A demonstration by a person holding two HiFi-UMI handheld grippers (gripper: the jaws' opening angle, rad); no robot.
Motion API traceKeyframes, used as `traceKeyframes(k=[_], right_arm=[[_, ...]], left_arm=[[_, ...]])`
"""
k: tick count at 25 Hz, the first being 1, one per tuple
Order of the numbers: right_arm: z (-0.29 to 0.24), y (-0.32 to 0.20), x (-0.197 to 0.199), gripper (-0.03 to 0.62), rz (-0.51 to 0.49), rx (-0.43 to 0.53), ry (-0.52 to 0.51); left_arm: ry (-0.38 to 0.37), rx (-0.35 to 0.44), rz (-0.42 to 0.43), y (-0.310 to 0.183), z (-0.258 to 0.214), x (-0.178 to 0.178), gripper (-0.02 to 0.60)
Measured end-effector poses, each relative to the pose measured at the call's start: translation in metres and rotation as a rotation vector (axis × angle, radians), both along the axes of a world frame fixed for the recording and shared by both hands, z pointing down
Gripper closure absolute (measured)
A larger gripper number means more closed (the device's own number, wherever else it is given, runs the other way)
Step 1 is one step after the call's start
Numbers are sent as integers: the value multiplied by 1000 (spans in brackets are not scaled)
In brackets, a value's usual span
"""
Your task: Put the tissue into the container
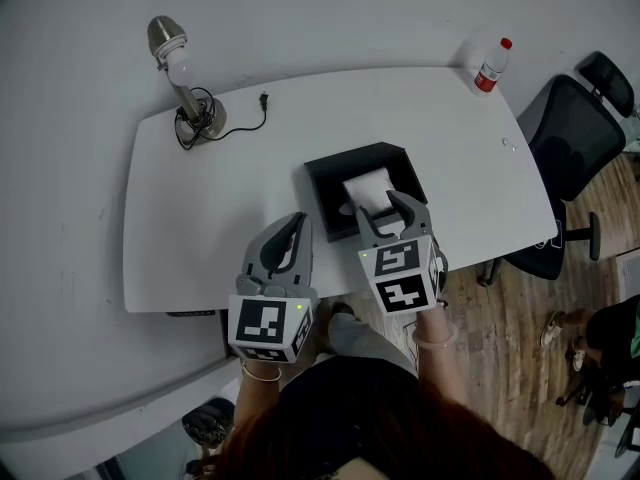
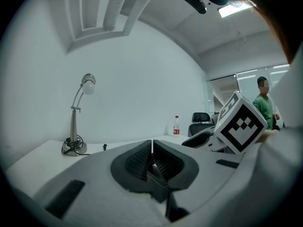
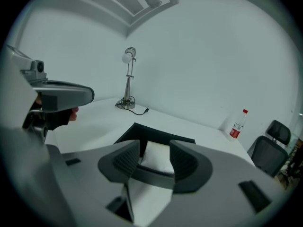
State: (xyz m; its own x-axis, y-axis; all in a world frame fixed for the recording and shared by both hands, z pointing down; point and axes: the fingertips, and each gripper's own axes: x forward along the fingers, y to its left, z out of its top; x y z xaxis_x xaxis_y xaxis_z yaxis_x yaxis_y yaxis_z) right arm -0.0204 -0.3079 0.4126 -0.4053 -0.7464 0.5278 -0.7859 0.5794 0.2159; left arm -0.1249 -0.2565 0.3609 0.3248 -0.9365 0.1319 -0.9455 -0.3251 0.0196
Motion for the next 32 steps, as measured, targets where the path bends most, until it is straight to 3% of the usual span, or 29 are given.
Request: traceKeyframes(k=[8,13,20,32], right_arm=[[-12,24,6,421,12,48,-7],[-20,41,11,491,30,79,-12],[-30,64,13,536,34,114,-18],[-46,105,14,563,24,165,-39]], left_arm=[[-5,26,4,23,-7,3,552],[-8,38,9,39,-12,6,552],[-6,52,13,60,-16,8,552],[-11,78,10,101,-25,13,552]])
